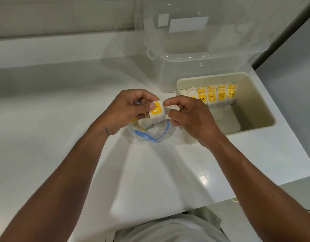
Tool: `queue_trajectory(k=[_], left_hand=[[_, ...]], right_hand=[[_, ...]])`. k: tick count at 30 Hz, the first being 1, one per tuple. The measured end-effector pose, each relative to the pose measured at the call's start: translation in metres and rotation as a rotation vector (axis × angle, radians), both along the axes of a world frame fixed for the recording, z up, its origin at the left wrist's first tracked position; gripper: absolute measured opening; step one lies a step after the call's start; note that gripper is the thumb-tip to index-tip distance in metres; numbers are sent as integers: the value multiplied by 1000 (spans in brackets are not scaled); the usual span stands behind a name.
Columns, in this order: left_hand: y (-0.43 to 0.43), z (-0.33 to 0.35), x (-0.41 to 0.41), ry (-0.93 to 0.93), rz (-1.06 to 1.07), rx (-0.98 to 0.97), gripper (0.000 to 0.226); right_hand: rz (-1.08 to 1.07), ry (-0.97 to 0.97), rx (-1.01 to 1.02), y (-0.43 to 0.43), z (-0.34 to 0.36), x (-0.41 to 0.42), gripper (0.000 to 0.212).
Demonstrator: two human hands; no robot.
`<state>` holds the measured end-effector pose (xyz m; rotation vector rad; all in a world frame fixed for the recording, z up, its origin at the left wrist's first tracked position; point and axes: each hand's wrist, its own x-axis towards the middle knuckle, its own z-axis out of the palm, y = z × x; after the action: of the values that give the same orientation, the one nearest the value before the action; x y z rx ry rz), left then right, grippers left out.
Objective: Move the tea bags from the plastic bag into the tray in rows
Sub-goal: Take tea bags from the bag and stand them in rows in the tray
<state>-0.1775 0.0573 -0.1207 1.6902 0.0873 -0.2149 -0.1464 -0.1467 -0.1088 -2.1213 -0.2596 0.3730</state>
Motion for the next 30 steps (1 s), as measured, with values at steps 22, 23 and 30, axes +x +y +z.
queue_trajectory(k=[22, 23, 30], left_hand=[[-18, 5, 3, -21, -67, 165, 14], [-18, 4, 4, -28, -32, 145, 13], [-8, 4, 11, -48, 57, 220, 5]], right_hand=[[8, 19, -7, -8, 6, 8, 7], [19, 31, 9, -8, 7, 8, 12], [37, 98, 96, -18, 10, 10, 34]])
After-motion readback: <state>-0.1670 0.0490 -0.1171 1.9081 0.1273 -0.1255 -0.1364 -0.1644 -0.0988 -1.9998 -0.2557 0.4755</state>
